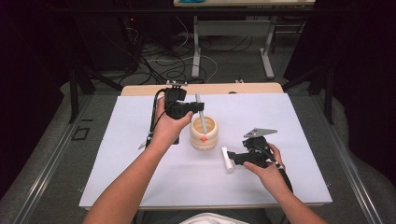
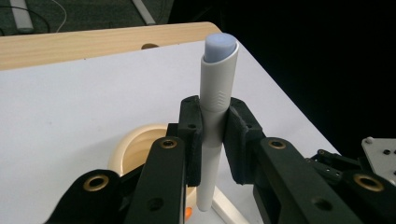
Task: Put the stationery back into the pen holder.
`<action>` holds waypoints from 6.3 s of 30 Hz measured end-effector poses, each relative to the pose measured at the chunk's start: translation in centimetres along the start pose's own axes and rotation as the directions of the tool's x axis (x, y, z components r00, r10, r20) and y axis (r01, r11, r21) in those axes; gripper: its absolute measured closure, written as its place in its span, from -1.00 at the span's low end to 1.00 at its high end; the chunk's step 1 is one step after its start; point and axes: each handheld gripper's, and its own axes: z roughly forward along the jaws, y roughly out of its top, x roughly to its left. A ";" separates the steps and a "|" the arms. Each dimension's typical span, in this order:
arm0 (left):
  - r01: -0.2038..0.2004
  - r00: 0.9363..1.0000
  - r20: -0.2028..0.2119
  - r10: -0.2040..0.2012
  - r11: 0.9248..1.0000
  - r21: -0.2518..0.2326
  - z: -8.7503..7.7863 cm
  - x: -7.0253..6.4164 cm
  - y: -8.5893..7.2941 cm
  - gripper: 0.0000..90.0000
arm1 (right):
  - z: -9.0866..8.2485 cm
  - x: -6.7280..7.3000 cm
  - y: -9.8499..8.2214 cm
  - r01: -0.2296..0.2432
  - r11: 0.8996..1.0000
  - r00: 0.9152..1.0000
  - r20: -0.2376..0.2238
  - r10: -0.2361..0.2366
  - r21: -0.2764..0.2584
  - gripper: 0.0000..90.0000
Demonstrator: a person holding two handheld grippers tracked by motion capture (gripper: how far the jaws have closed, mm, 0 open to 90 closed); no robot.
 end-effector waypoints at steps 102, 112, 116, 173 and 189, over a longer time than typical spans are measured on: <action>-0.107 0.972 -0.203 0.114 0.993 0.045 1.1 9.3 -4.4 -0.52 | 1.0 -0.1 -0.6 0.011 0.998 0.999 0.046 -0.014 0.060 -0.85; -0.073 0.972 -0.220 0.078 0.997 0.027 -0.5 11.6 -5.4 -0.65 | 1.1 -0.1 -0.6 0.015 0.998 0.999 0.047 -0.018 0.061 -0.84; -0.079 0.969 -0.234 0.084 0.996 0.032 -1.1 12.3 -5.8 -0.65 | 1.1 -0.1 -0.6 0.015 0.998 0.999 0.049 -0.018 0.062 -0.84; -0.180 0.891 -0.314 0.328 0.889 0.420 -0.3 17.3 -11.3 0.46 | 1.5 0.0 -0.8 0.028 0.997 0.999 0.041 -0.031 0.078 -0.70; -0.186 0.883 -0.306 0.355 0.864 0.468 0.8 17.7 -11.9 0.56 | 1.5 0.0 -0.8 0.029 0.996 0.998 0.045 -0.033 0.086 -0.67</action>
